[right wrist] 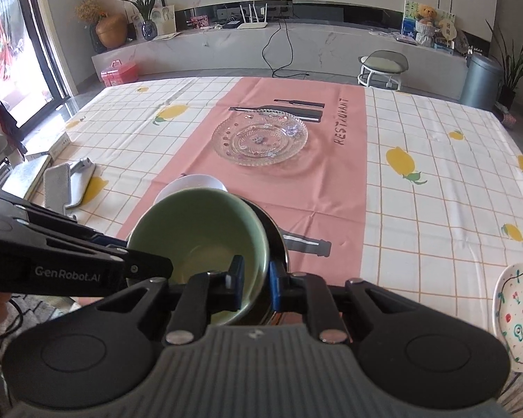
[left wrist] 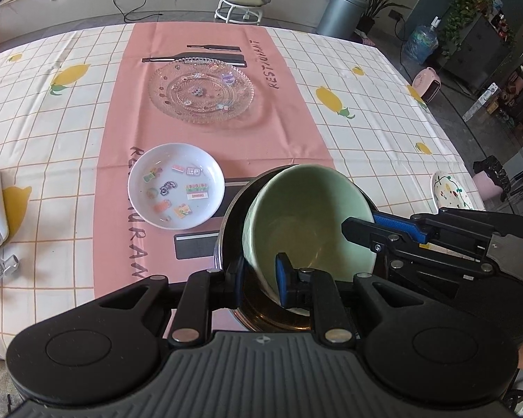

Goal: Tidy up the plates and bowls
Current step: 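Lower the pale green bowl into the orange bowl and open the left gripper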

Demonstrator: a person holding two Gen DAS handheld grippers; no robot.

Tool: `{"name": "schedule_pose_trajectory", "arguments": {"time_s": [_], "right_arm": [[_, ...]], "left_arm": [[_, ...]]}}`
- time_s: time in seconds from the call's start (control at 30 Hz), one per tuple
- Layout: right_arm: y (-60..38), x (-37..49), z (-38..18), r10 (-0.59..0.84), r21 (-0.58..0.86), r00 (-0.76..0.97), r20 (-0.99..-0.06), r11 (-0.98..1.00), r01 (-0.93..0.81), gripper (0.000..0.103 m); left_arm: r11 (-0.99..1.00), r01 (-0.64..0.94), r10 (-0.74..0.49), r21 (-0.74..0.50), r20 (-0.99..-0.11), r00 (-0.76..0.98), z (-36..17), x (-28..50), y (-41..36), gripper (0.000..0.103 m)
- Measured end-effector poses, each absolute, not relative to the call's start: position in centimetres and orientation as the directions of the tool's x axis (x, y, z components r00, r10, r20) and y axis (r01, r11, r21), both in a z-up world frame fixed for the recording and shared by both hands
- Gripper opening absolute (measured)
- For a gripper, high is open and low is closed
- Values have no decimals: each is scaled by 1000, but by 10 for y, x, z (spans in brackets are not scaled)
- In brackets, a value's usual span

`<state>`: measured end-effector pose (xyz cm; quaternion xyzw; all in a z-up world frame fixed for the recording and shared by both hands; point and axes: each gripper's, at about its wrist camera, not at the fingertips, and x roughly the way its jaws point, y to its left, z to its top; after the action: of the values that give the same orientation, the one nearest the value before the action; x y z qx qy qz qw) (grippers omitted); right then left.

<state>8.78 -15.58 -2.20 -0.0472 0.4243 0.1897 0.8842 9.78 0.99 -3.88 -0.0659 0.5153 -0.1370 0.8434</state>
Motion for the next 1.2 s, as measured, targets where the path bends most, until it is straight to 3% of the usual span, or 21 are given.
{"name": "schedule_pose_trajectory", "arguments": {"time_s": [0.27, 0.4, 0.5, 0.83, 0.9, 0.97, 1.17, 1.2], "right_arm": [[-148, 87, -23, 244, 6, 584, -774, 925, -379, 6], [-154, 88, -22, 275, 52, 552, -788, 921, -386, 7], [-157, 90, -21, 290, 73, 543, -788, 920, -386, 7], [-152, 87, -22, 283, 49, 536, -795, 912, -408, 8], [-150, 86, -22, 281, 38, 544, -791, 909, -414, 9], [-148, 85, -21, 262, 19, 547, -795, 912, -410, 8], [-147, 84, -22, 250, 4, 552, -796, 913, -408, 9], [-146, 84, -21, 252, -2, 555, -792, 910, -416, 14]], "left_arm": [[928, 227, -370, -296, -806, 461, -37, 91, 21, 24], [896, 252, -443, -365, -773, 455, -37, 90, 31, 33], [890, 249, -457, -383, -757, 467, -40, 91, 33, 33], [928, 249, -373, -278, -729, 575, -30, 80, 27, 34], [957, 210, -290, -200, -686, 668, -20, 74, 27, 54], [970, 188, -242, -153, -660, 711, -14, 72, 30, 54], [952, 137, -293, -274, -682, 671, -23, 83, 47, 55], [954, 129, -284, -270, -687, 668, -24, 84, 47, 55]]}}
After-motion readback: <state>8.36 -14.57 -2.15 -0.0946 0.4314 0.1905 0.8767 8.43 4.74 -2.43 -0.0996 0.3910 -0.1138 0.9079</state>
